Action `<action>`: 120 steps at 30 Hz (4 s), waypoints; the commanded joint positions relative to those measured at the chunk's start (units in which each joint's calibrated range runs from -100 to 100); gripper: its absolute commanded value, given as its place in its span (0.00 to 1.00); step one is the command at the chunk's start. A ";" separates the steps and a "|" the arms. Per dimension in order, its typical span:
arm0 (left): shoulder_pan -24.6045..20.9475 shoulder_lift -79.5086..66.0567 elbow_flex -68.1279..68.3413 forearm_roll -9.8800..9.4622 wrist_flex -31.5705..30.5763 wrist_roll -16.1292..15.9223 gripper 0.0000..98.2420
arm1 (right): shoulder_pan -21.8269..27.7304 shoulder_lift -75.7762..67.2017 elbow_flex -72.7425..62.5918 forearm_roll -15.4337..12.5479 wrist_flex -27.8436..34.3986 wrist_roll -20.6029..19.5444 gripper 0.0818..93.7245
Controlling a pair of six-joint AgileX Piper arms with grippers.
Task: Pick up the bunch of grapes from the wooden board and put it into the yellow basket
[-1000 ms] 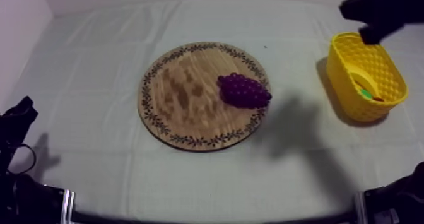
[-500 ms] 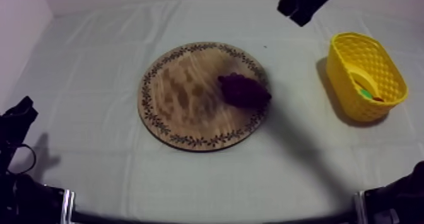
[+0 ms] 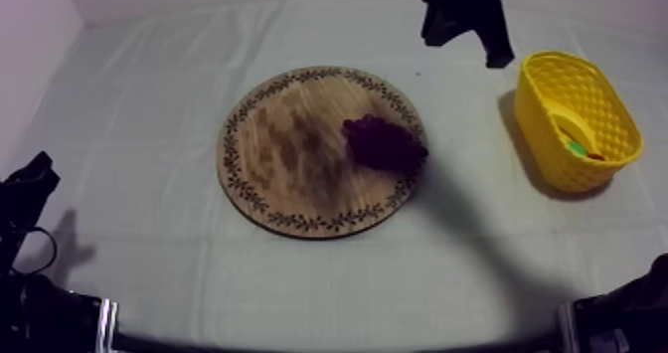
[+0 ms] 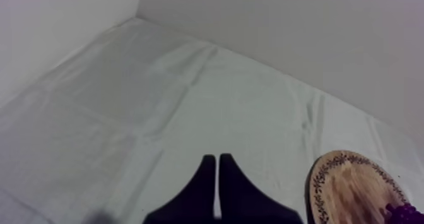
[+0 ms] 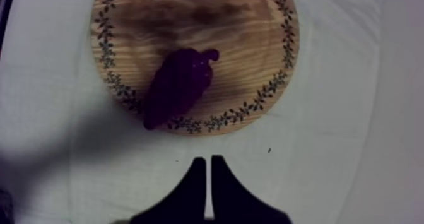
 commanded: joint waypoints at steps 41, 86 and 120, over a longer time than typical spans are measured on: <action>-0.01 0.03 0.04 0.01 0.03 0.01 0.00 | -3.95 14.14 -0.09 3.01 -1.29 -19.42 0.73; -0.01 0.03 0.04 0.01 0.03 0.01 0.00 | -5.08 33.22 -0.39 5.59 -16.11 -29.19 0.37; -0.01 0.03 0.04 0.01 0.03 0.01 0.00 | 0.75 10.23 -20.21 6.17 1.86 -19.59 0.36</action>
